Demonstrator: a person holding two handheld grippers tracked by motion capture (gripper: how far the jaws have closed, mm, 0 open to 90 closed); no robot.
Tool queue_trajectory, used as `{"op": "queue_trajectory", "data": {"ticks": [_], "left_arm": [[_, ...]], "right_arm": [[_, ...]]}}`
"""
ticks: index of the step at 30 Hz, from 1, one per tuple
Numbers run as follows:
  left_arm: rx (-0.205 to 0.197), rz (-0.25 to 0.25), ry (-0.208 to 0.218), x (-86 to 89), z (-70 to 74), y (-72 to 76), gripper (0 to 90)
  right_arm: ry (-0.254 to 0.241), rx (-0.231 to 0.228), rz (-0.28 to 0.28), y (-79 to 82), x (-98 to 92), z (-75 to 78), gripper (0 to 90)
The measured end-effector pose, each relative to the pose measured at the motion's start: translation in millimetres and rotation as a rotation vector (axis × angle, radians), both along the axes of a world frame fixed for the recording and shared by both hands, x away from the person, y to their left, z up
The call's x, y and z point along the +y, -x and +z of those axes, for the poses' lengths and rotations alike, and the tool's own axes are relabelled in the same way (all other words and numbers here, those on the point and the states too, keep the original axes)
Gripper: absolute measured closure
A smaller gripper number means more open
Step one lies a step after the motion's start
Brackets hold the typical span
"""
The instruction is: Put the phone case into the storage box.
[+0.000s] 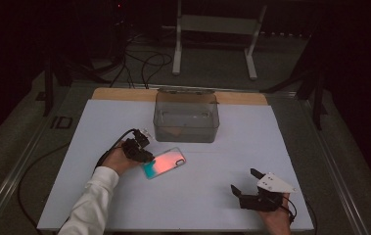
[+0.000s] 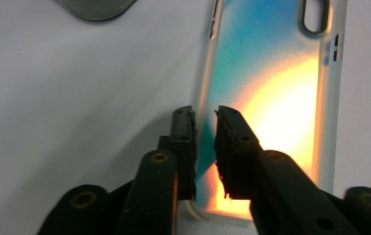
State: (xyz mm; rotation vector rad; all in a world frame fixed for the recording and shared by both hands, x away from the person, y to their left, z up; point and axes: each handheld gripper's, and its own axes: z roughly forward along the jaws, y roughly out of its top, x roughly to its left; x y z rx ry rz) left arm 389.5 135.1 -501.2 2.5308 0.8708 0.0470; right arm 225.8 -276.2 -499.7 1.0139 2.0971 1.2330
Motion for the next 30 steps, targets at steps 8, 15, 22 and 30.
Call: {"op": "queue_trajectory", "data": {"ticks": [8, 15, 22, 30], "left_arm": [[0.019, -0.024, -0.012, -0.6, 1.2, 0.4, 88.5], [0.061, -0.027, 0.017, 2.0, 0.8, 1.6, 89.1], [0.062, 0.033, 0.084, 12.0, 1.6, 3.4, 89.0], [0.025, 0.075, 0.114, 19.2, 6.3, 10.0, 89.0]], "right_arm": [[0.001, 0.0, 0.003, 0.0, 0.2, -0.1, 9.8], [0.002, -0.001, 0.002, -0.4, -0.5, -0.1, 9.8], [0.001, 0.002, 0.001, -0.1, 0.0, -0.2, 9.8], [0.003, 0.01, 0.002, -0.4, 0.7, -0.6, 9.9]]}}
